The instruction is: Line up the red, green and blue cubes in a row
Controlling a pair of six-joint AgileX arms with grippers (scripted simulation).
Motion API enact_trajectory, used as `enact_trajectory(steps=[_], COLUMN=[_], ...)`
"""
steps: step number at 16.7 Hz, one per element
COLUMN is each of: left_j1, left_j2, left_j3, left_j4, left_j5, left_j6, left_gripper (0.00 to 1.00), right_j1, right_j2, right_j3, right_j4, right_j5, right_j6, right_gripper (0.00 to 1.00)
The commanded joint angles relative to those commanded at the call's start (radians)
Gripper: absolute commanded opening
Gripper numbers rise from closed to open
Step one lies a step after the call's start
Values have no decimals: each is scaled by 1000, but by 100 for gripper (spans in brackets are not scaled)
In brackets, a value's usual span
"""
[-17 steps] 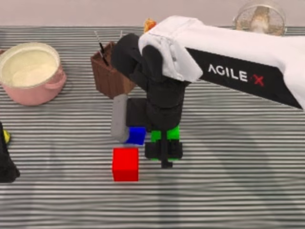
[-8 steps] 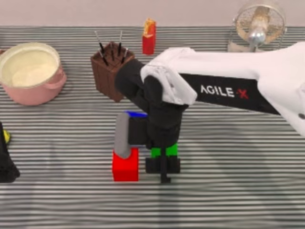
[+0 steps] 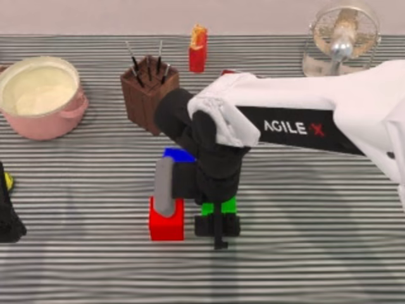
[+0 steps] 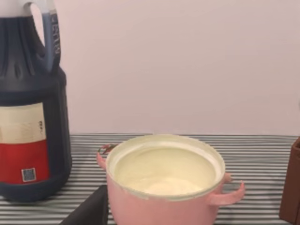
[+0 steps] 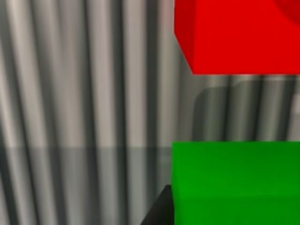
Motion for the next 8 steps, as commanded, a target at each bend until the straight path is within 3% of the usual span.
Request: enact_trajectory(steps=[8], left_j1=[0], left_j2=[0], left_j3=[0], left_j4=[0], left_j5=[0], left_j6=[0], left_gripper=[100], right_j1=[0], right_j2=[0], right_j3=[0], right_j4=[0], right_j5=[0], right_j6=[0], right_gripper=[75])
